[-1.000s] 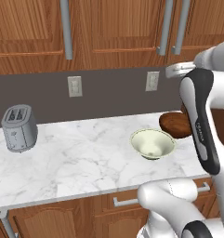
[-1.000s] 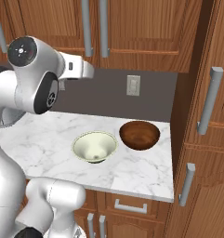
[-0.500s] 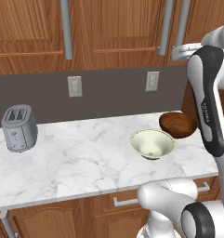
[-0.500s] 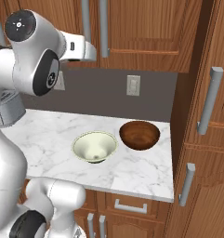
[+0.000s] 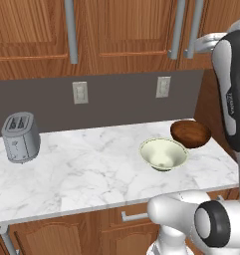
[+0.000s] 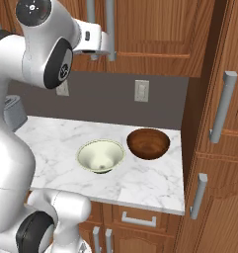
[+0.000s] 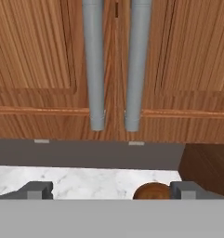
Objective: Open the cabinet. Pick the bowls from the counter and place them in the cabinet. Then close the cabinet.
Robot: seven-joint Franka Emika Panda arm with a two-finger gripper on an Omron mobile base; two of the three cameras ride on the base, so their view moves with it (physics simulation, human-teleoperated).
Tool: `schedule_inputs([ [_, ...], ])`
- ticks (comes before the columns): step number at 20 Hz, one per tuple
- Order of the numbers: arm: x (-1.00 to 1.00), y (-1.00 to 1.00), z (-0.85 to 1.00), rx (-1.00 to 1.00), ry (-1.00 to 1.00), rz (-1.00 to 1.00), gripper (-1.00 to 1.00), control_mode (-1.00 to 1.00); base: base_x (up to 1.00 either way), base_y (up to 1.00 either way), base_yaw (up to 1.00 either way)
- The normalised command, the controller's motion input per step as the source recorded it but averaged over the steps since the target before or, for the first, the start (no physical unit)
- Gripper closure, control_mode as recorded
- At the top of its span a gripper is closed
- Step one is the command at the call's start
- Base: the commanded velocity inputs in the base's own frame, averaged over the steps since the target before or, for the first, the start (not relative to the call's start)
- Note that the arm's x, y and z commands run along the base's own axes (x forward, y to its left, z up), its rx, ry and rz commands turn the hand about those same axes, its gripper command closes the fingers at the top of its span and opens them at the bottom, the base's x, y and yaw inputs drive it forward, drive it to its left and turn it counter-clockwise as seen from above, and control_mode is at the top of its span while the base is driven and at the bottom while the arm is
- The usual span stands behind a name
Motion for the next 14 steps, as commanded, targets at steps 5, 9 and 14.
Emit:
schedule_inputs([
  [5, 0.22, -0.08, -0.28, 0.0, -0.25, 0.0, -1.0, -1.0, 0.0, 0.0, 0.0],
  [9, 0.48, -0.14, -0.16, 0.02, -0.11, 0.0, -1.0, -1.0, 0.0, 0.0, 0.0],
  [14, 0.71, -0.18, 0.0, 0.05, 0.01, 0.0, -1.0, -1.0, 0.0, 0.0, 0.0],
])
